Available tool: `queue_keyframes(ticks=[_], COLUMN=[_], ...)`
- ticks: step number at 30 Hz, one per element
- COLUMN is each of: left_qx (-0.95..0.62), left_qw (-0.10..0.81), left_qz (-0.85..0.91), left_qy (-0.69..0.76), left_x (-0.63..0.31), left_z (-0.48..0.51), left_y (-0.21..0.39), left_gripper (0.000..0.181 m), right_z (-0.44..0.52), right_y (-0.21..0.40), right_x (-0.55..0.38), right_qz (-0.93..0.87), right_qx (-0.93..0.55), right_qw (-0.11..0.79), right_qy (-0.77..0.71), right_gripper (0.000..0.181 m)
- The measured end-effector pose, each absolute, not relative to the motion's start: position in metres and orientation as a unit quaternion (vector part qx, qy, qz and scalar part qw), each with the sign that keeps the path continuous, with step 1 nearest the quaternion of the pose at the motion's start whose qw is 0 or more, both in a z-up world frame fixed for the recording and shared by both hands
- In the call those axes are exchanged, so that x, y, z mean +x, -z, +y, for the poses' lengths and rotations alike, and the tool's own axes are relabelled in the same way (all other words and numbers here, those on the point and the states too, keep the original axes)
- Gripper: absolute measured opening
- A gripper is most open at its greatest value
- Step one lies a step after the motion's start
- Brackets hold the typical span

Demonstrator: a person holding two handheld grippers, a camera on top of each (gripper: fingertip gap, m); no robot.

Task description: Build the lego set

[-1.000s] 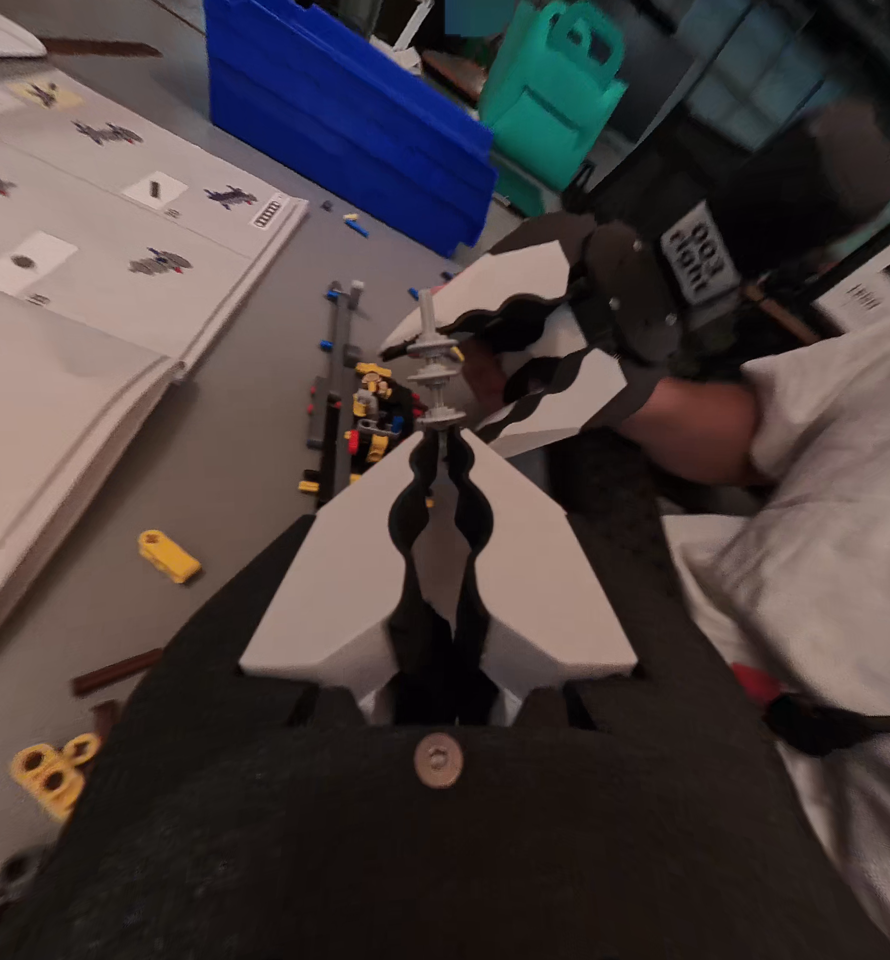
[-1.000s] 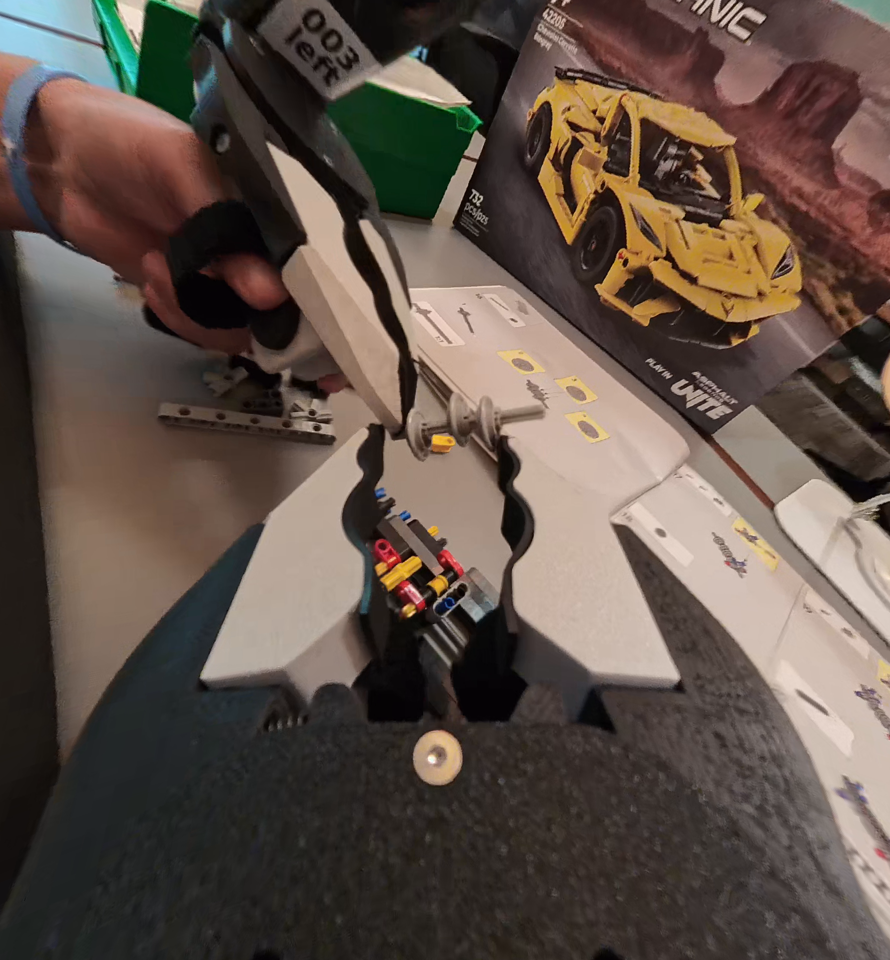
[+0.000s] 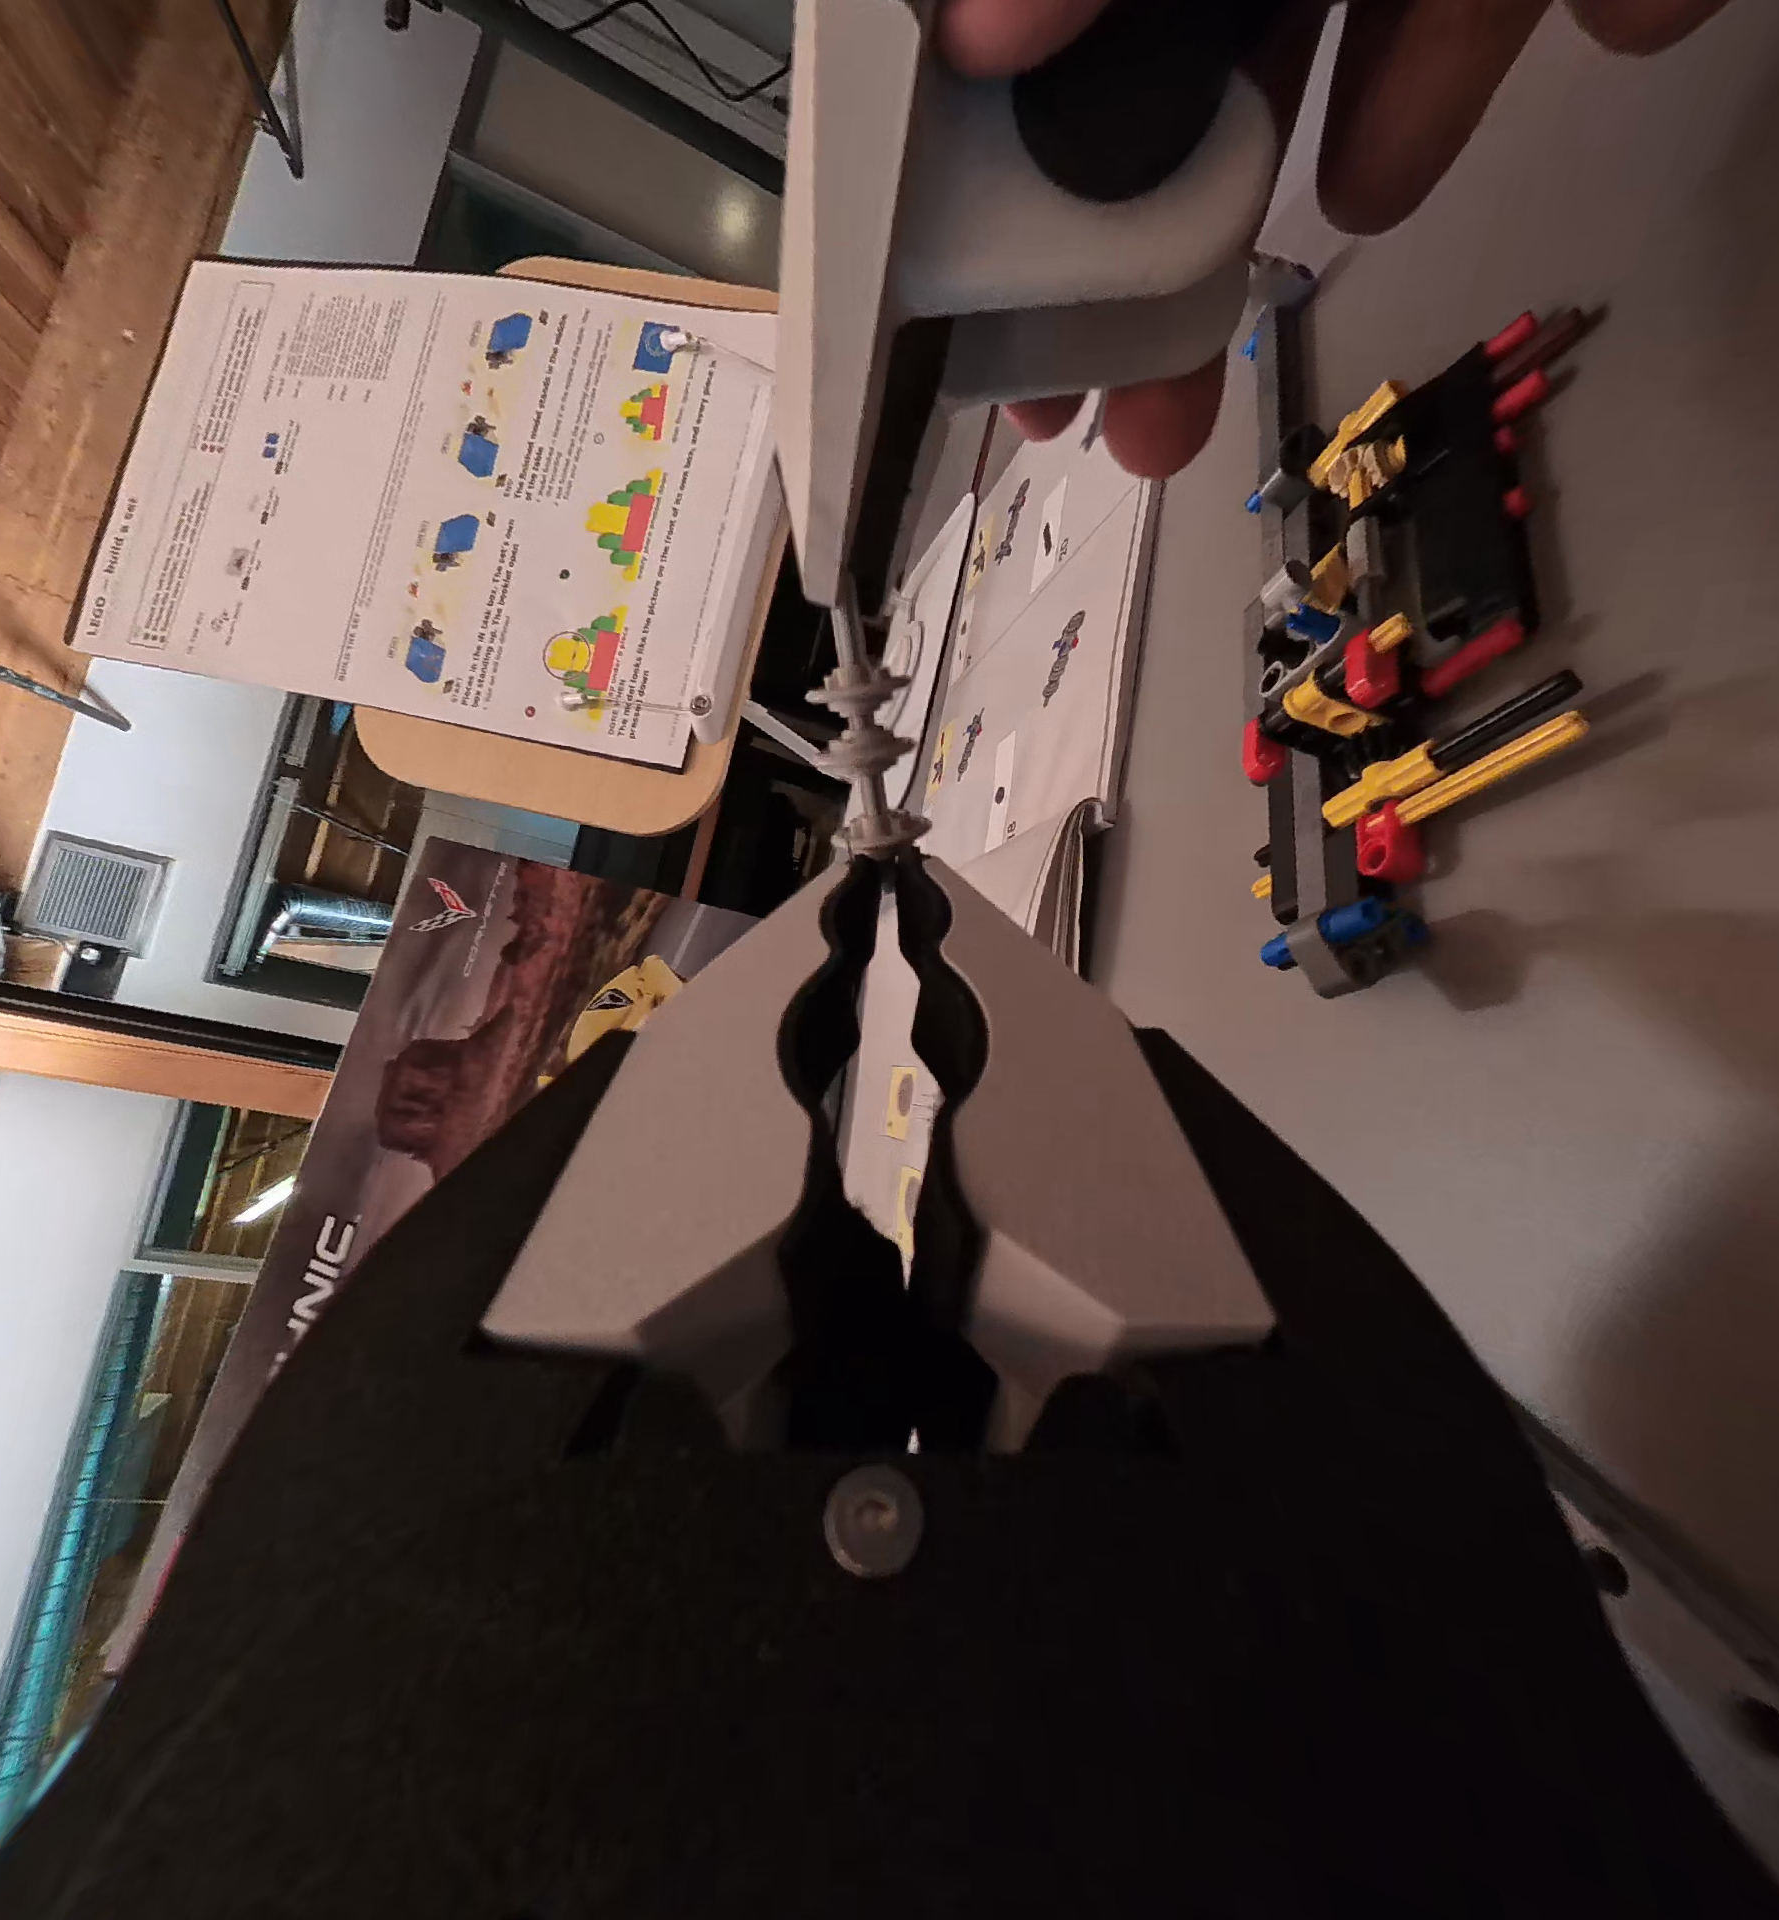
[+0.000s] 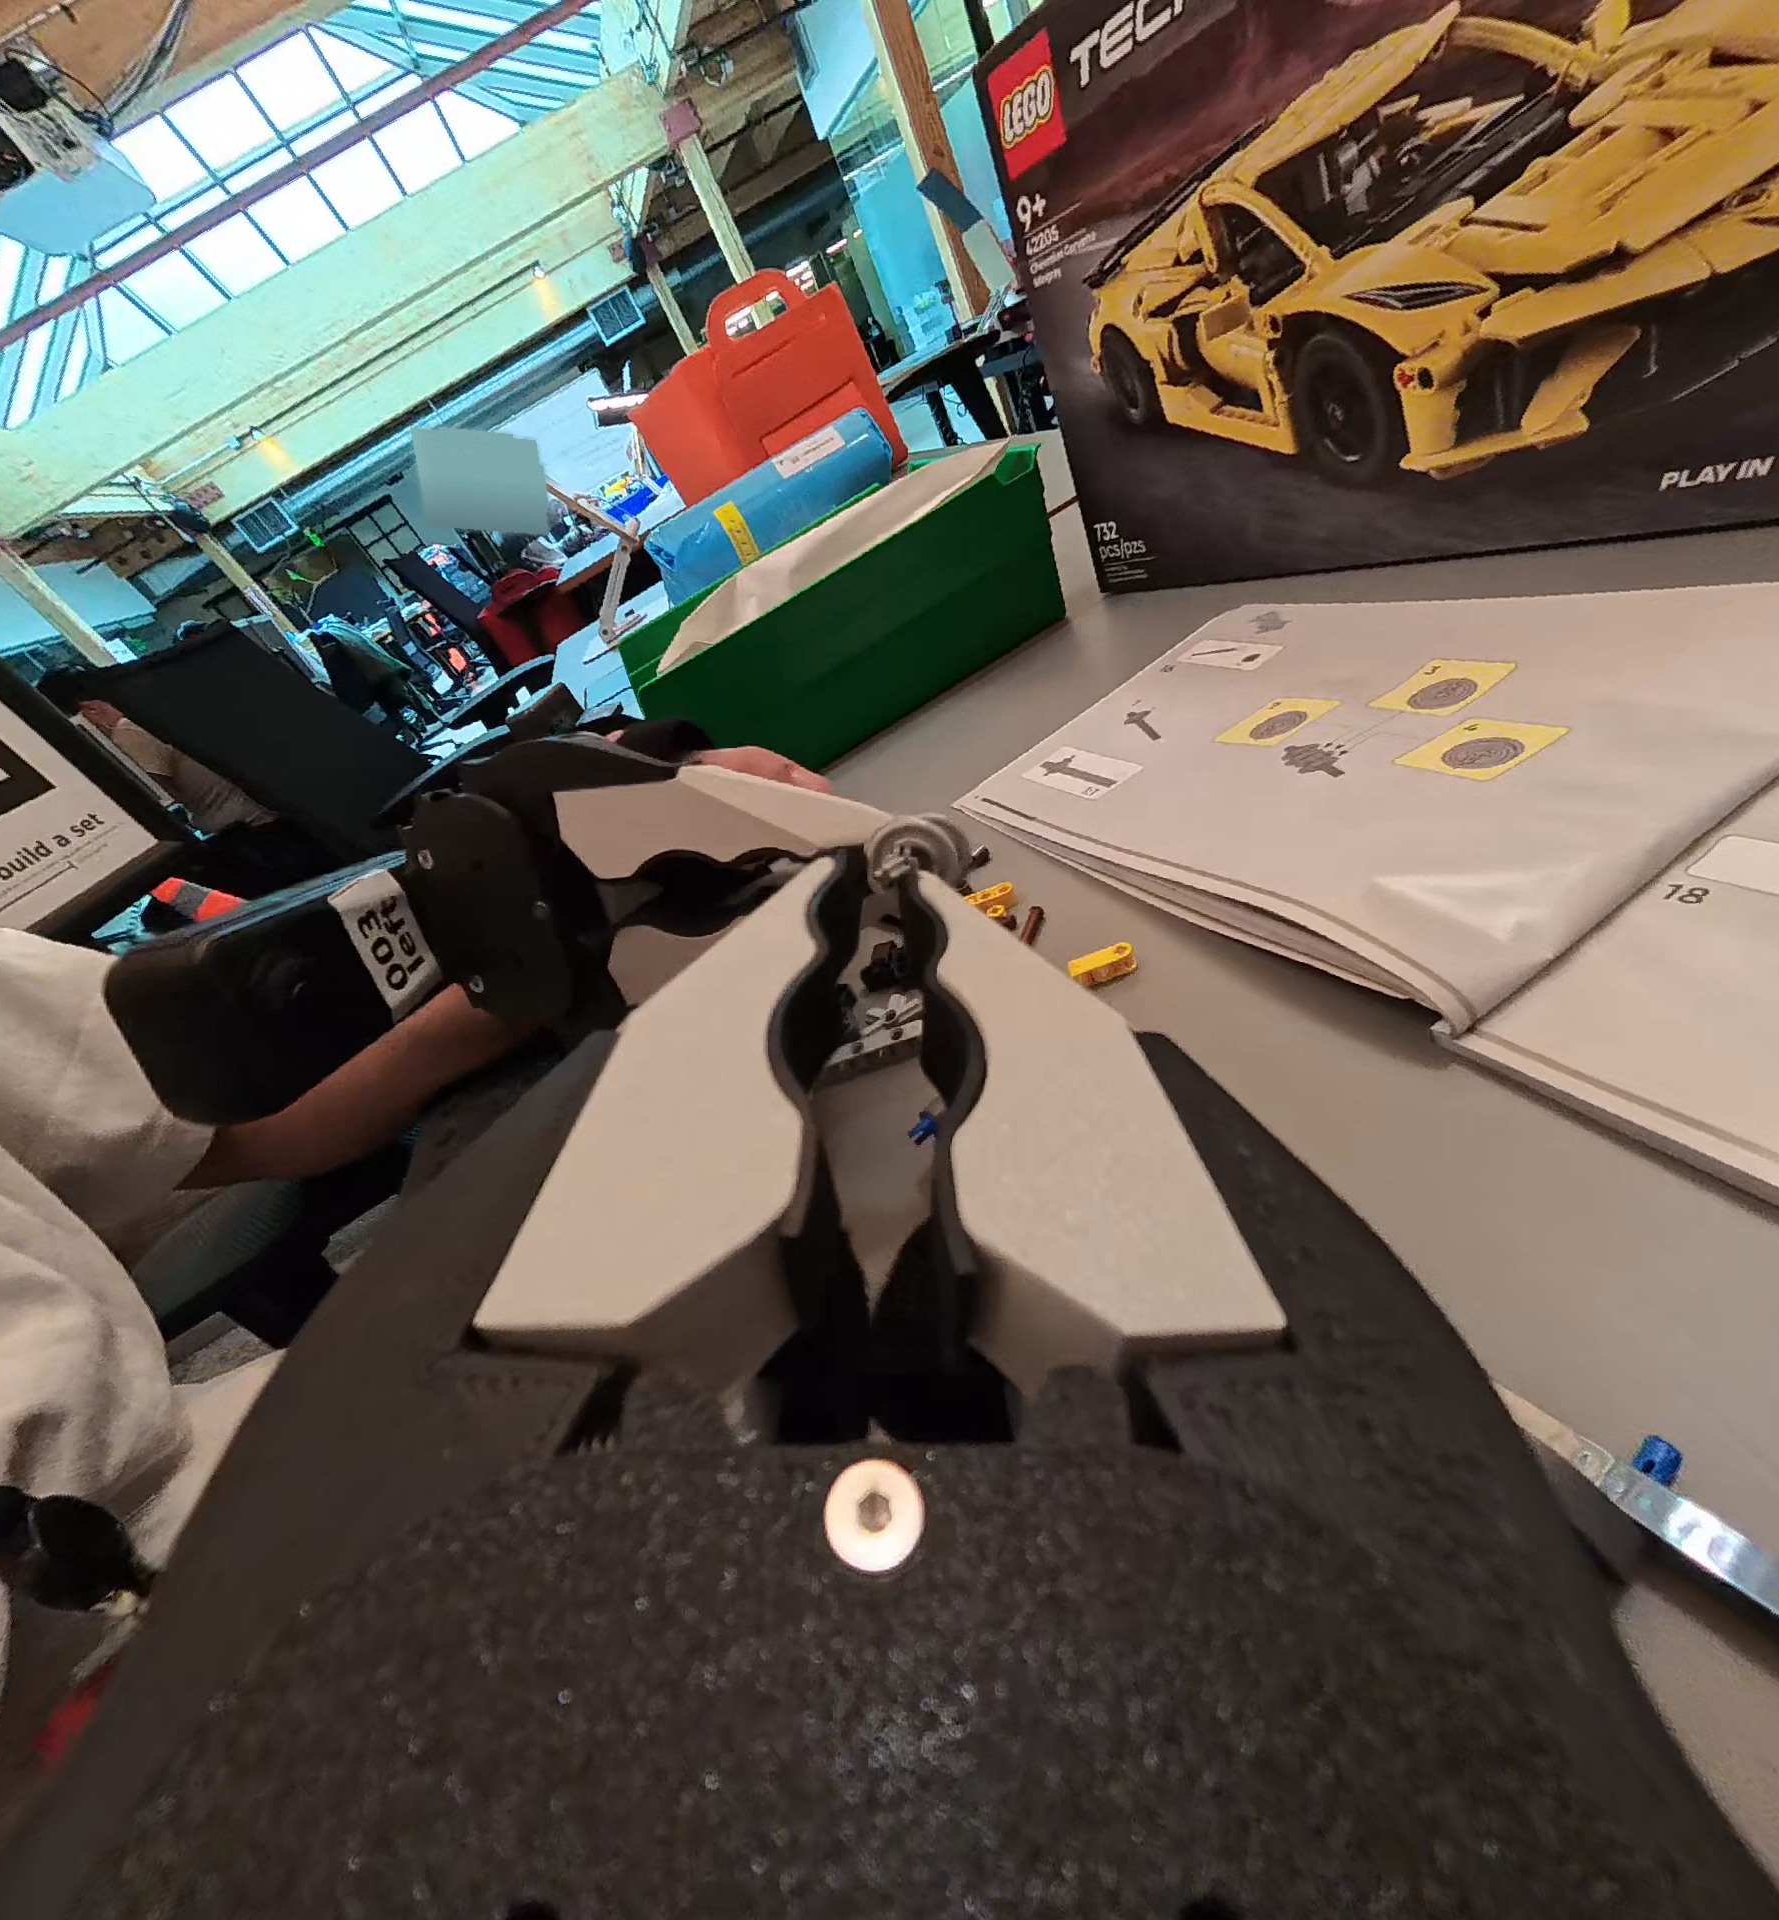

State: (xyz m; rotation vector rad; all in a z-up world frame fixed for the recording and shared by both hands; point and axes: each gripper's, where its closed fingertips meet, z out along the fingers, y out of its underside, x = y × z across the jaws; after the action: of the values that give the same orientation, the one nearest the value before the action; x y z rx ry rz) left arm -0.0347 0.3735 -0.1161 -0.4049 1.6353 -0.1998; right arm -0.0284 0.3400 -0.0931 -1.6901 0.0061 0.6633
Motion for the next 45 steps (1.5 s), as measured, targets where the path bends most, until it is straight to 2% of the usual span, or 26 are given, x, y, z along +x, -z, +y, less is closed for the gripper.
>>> queue_keyframes(ticks=[15, 18, 20, 22, 26, 28, 30, 33, 35, 38, 45], left_qx=[-0.177, -0.168, -0.172, -0.168, -0.153, -0.143, -0.138, -0.146, -0.189, -0.265, -0.242], left_qw=[0.672, 0.675, 0.676, 0.679, 0.684, 0.689, 0.690, 0.680, 0.644, 0.565, 0.538], left_qz=[0.713, 0.713, 0.712, 0.710, 0.710, 0.708, 0.709, 0.714, 0.728, 0.742, 0.774], left_qy=[0.092, 0.083, 0.084, 0.078, 0.066, 0.058, 0.056, 0.080, 0.140, 0.245, 0.231], left_x=[-0.036, -0.036, -0.036, -0.036, -0.037, -0.037, -0.037, -0.037, -0.036, -0.035, -0.037], left_z=[0.370, 0.369, 0.370, 0.371, 0.367, 0.364, 0.362, 0.360, 0.360, 0.357, 0.348], left_y=[0.110, 0.111, 0.110, 0.109, 0.109, 0.109, 0.109, 0.111, 0.117, 0.126, 0.143], left_gripper=[0.002, 0.001, 0.001, 0.001, 0.000, 0.000, 0.000, 0.001, 0.003, 0.027, 0.005], right_z=[0.343, 0.341, 0.339, 0.340, 0.342, 0.342, 0.342, 0.340, 0.337, 0.331, 0.329], right_y=[0.111, 0.097, 0.097, 0.097, 0.094, 0.096, 0.099, 0.100, 0.102, 0.103, 0.116], right_x=[-0.029, -0.025, -0.026, -0.025, -0.027, -0.030, -0.031, -0.030, -0.029, -0.035, -0.047], right_qz=[-0.031, -0.035, -0.032, -0.024, -0.023, -0.028, -0.035, -0.049, -0.065, -0.113, -0.184], right_qx=[-0.771, -0.750, -0.748, -0.748, -0.741, -0.745, -0.751, -0.755, -0.760, -0.760, -0.771], right_qw=[0.598, 0.631, 0.627, 0.623, 0.629, 0.623, 0.620, 0.619, 0.617, 0.615, 0.597], right_qy=[-0.217, -0.197, -0.216, -0.226, -0.237, -0.237, -0.225, -0.211, -0.194, -0.177, -0.120], right_gripper=[0.001, 0.000, 0.007, 0.024, 0.030, 0.028, 0.018, 0.017, 0.017, 0.017, 0.017])
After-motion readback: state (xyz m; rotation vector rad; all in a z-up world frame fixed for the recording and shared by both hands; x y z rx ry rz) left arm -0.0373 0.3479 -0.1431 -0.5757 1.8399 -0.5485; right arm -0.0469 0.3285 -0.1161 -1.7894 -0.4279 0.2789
